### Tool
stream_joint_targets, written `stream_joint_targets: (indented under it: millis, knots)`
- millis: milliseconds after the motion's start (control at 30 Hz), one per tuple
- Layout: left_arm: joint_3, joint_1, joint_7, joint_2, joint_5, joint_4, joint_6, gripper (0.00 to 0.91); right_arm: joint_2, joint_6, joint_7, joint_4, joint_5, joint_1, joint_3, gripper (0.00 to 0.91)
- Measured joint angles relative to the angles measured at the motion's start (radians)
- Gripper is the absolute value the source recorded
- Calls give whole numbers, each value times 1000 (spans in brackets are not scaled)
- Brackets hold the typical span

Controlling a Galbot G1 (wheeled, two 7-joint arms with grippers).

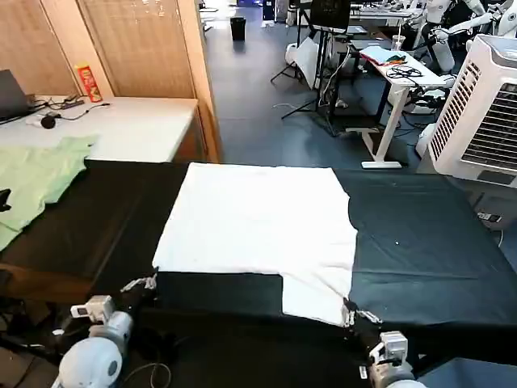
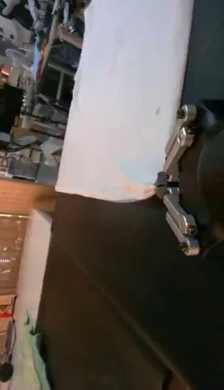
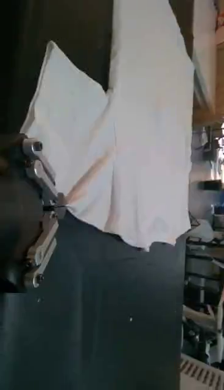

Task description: Fold and organize the clothes.

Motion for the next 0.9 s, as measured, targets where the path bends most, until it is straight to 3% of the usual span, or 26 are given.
stream_joint_targets:
  millis: [300, 433, 700, 900]
  knots:
    - [-59, 106, -21, 34, -36, -124, 4, 0, 13, 10, 20, 85, -1, -74, 0, 39]
    - [-84, 126, -26, 29, -52, -163, -13, 0, -1, 52, -8, 82, 45, -57, 14, 39]
    - [-68, 54, -24, -21, -26, -128, -85, 0, -64, 155, -52, -65, 146, 112, 32, 39]
    - [-23, -49, -20, -68, 44, -39, -104, 0, -118, 172, -57, -206, 179, 280, 17, 39]
